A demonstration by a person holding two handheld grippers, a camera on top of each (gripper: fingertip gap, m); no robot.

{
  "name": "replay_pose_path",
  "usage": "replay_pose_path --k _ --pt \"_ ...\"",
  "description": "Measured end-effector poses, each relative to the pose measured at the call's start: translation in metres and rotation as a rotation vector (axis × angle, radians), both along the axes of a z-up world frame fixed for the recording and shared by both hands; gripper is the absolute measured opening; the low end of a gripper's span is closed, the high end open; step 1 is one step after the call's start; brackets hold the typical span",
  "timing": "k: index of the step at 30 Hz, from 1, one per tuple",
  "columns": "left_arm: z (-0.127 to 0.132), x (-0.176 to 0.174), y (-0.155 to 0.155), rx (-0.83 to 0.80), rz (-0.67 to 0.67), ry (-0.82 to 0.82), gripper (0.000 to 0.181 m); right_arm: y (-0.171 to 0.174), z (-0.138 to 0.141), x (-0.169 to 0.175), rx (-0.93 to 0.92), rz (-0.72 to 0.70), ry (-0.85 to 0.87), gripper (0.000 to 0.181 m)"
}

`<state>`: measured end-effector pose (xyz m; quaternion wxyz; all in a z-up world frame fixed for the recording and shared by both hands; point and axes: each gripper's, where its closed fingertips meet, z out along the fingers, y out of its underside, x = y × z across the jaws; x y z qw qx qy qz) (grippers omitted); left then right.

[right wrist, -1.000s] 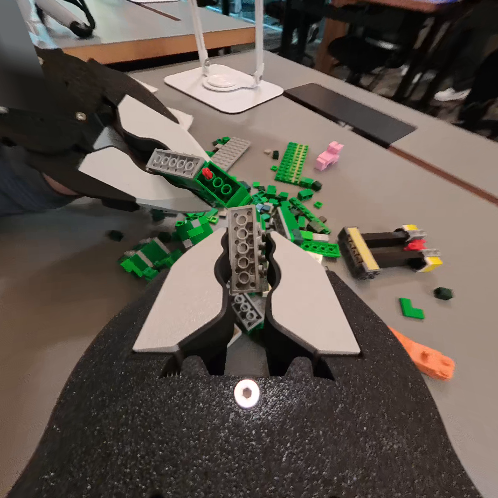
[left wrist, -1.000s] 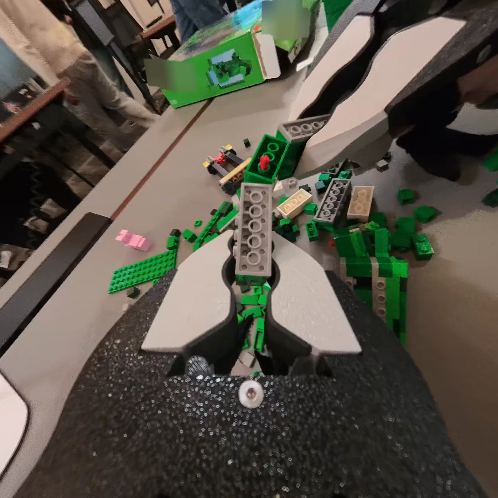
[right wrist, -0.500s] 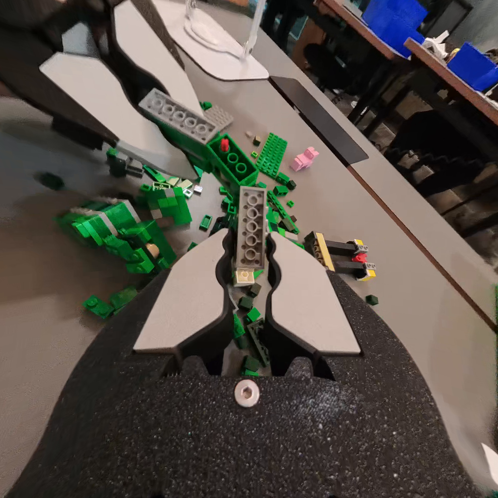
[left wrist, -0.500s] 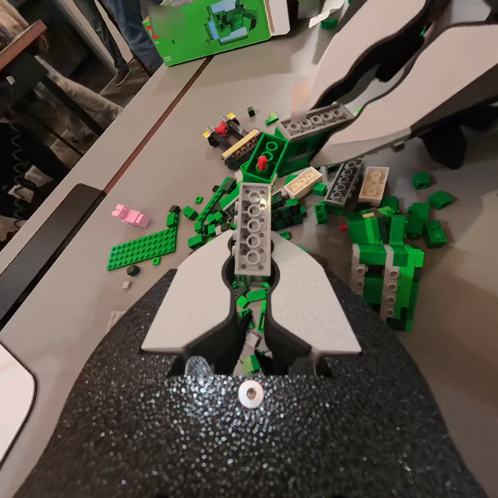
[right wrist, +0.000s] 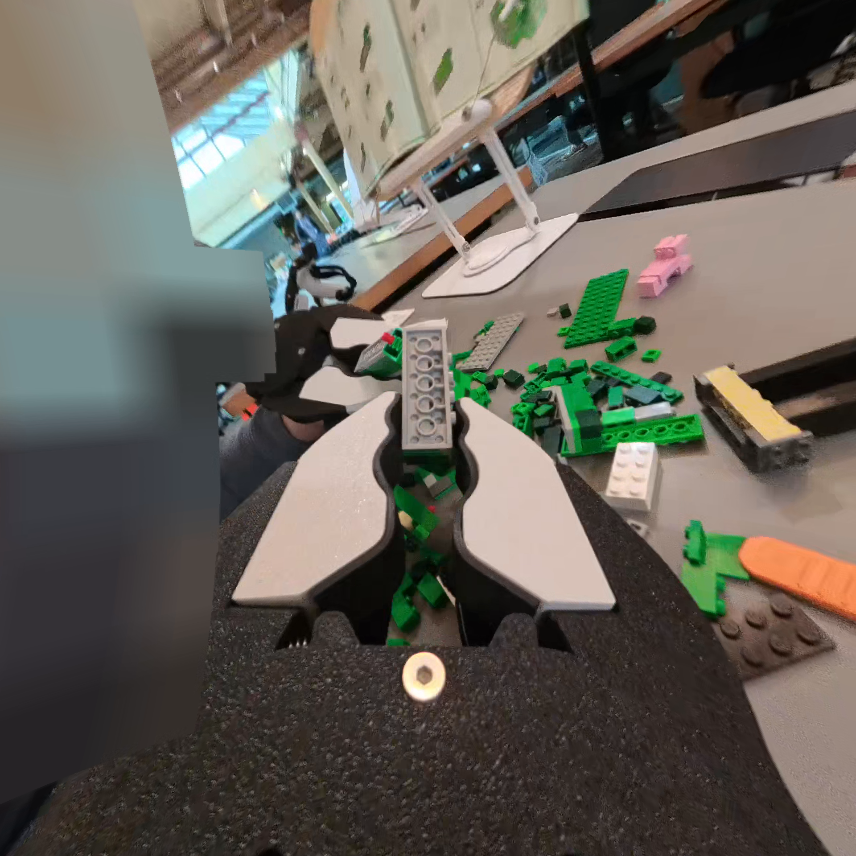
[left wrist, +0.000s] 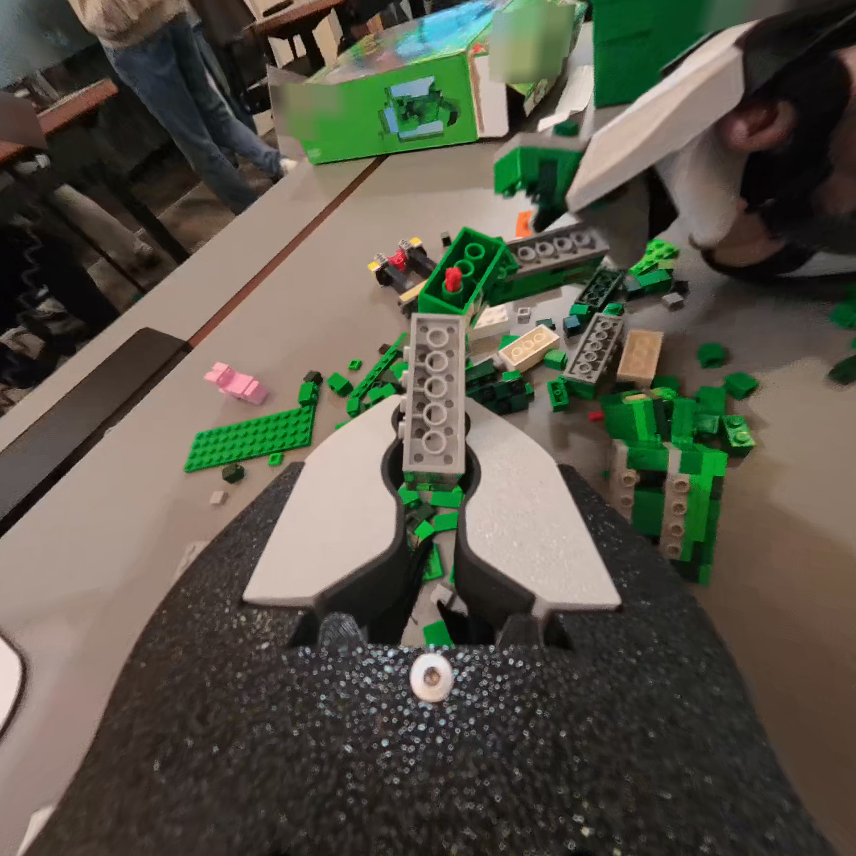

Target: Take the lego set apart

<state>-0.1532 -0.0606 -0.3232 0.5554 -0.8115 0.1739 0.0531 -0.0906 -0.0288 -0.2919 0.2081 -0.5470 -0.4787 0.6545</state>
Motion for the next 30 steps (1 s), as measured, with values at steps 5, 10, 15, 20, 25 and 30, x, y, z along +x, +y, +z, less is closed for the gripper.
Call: replay_pose_path --k 5,10,15,20,25,30 --pt "-0.008 -0.012 0.0 -0.021 0.066 0.045 0.018 0.029 -0.018 0.0 0.212 -0.188 -0.108 0.019" --pt "-0.01 -0.015 -0.001 -0.04 0.091 0.041 0.018 0.04 -0.048 0.006 0.626 -0.249 -0.318 0.019" --pt "-0.008 -0.011 0.0 -0.033 0.074 0.023 0.018 0.018 -0.035 -0.001 0.744 -0.19 -0.222 0.064" --pt "0.001 0.025 0.001 0.038 -0.119 -0.064 0.018 -0.007 -0.035 -0.011 0.852 -0.151 -0.177 0.061" --pt "0.005 0.038 -0.002 0.063 -0.208 -0.173 0.019 -0.02 -0.027 -0.015 0.836 -0.141 -0.111 0.036" --pt "0.004 0.03 0.002 0.07 -0.126 -0.059 0.033 -0.01 -0.028 -0.015 0.955 -0.202 -0.144 0.034"
